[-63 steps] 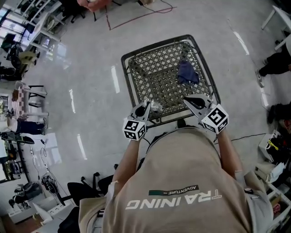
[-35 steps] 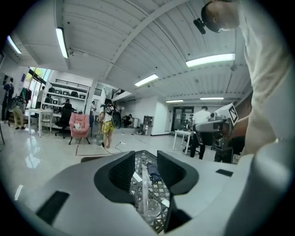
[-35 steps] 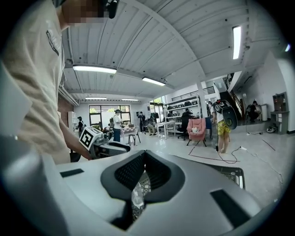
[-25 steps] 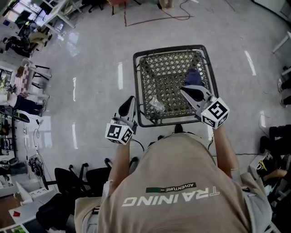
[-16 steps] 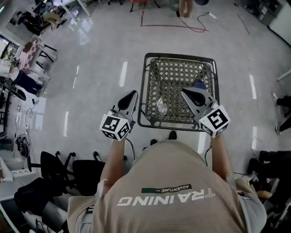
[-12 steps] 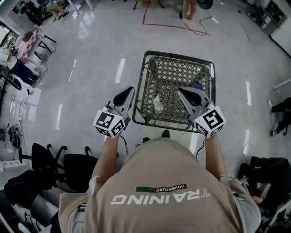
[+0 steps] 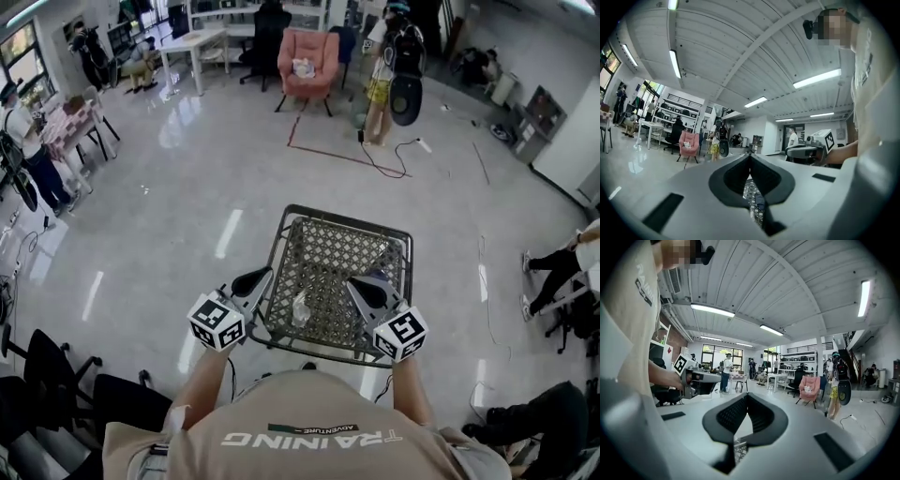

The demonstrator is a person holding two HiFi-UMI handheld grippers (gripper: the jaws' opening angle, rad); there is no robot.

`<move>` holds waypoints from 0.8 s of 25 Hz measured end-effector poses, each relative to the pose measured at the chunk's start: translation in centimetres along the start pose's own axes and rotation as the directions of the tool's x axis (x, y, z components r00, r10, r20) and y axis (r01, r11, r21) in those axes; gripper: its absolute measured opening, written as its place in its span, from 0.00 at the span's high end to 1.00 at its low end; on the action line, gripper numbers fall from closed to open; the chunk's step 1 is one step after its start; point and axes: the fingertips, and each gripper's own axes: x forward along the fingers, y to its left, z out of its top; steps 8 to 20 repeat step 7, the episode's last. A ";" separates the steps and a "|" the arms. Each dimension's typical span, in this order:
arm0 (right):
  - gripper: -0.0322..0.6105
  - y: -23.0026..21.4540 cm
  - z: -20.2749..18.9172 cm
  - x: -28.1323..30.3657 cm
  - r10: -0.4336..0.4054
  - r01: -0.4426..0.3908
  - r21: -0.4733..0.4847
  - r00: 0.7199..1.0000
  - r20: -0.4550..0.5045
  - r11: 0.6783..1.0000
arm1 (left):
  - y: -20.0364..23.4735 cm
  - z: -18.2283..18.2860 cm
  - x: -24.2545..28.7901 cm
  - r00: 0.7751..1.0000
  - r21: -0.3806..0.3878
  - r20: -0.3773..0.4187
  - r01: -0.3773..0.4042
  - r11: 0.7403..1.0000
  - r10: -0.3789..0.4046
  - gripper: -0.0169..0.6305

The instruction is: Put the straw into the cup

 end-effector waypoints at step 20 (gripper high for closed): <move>0.92 -0.5 -0.5 -1.2 0.043 -0.041 0.020 0.995 -0.085 0.999 | -1.1 1.3 0.3 0.999 -0.002 0.025 -0.024 1.000 0.024 0.95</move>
